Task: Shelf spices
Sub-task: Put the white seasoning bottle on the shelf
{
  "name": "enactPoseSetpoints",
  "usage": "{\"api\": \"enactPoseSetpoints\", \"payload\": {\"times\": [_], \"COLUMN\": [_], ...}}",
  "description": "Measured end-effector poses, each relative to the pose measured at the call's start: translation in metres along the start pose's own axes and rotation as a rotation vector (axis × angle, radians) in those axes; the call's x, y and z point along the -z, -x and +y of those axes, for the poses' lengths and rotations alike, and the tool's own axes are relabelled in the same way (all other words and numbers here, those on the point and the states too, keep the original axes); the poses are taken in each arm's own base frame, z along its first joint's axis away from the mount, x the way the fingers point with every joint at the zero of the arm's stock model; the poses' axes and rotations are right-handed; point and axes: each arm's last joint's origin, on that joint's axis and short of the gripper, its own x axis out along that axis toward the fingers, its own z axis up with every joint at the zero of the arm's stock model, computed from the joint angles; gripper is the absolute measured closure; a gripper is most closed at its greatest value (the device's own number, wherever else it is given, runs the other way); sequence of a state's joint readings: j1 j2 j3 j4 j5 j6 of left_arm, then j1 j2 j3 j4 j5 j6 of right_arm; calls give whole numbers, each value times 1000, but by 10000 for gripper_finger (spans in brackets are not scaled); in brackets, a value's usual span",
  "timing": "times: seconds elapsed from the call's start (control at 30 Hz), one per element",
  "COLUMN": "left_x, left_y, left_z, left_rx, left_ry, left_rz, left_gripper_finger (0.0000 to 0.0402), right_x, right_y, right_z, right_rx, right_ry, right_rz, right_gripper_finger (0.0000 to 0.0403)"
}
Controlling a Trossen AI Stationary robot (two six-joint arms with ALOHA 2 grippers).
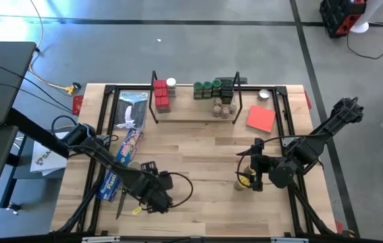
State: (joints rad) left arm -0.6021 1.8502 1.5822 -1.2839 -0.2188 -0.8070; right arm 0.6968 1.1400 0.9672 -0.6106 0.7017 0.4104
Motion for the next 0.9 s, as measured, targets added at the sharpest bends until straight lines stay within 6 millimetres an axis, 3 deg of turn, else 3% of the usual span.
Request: {"api": "enactPoseSetpoints", "payload": {"times": [0.23, 0.47, 0.67, 0.9], "left_x": [-10, -15, -19, -23], "left_y": [-19, -22, -23, -24], "left_z": [0, 7, 11, 16], "left_rx": [-32, 1, 41, 59], "left_ry": [-20, -34, -12, -27], "left_rz": [51, 94, 135, 149], "left_gripper_finger": [87, 95, 137, 216], "right_x": [0, 0, 0, 1], "right_y": [0, 0, 0, 0], "right_z": [0, 0, 0, 0], "right_rx": [-3, -12, -16, -18], "right_ry": [0, -5, -9, -9], "right_rz": [1, 5, 9, 14], "right_gripper_finger": [96, 96, 96, 96]}}
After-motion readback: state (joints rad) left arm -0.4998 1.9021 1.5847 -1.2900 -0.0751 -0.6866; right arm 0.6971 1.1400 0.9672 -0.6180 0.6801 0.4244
